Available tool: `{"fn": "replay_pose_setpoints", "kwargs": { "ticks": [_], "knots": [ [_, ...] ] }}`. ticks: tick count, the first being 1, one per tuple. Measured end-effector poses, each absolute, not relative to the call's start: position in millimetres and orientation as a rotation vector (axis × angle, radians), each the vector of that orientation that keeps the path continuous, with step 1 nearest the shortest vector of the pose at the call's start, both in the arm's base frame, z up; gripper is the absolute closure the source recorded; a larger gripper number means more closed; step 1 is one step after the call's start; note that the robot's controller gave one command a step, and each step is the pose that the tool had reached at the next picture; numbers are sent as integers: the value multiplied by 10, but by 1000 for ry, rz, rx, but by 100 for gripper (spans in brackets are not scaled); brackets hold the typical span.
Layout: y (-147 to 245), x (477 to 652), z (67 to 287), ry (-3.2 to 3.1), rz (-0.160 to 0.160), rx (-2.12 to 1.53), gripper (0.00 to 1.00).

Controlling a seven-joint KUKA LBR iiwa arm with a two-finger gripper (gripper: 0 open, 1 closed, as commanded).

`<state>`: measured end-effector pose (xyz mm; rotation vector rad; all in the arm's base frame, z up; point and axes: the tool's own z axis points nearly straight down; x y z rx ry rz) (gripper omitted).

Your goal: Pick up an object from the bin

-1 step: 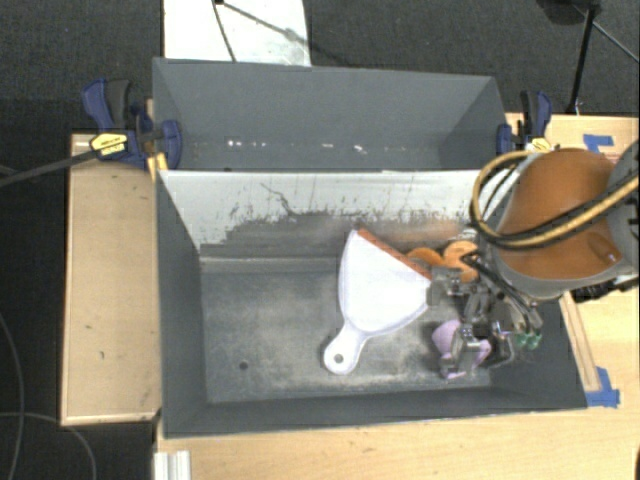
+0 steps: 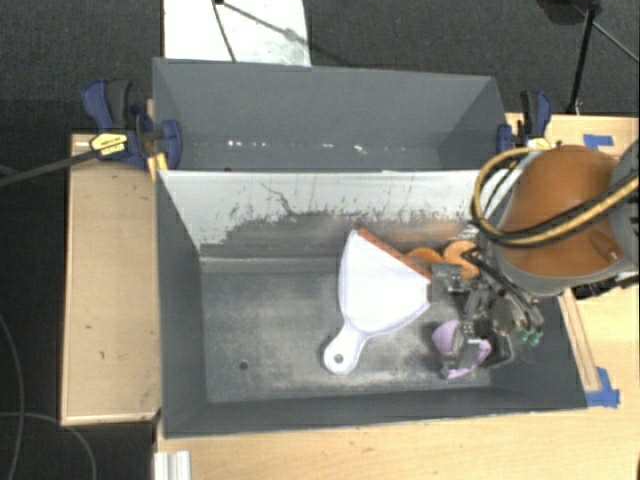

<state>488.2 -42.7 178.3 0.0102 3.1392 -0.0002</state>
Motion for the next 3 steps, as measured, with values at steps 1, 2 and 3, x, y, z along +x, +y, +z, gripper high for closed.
{"fn": "replay_pose_setpoints", "kwargs": {
  "ticks": [1, 2, 3],
  "knots": [
    [-949, 5103, 1366, 3133, -1, -63, 0],
    [-1333, 5092, 1090, 3143, 0, -19, 0],
    [-1160, 4951, 933, 3126, 0, 277, 0]
  ]
}}
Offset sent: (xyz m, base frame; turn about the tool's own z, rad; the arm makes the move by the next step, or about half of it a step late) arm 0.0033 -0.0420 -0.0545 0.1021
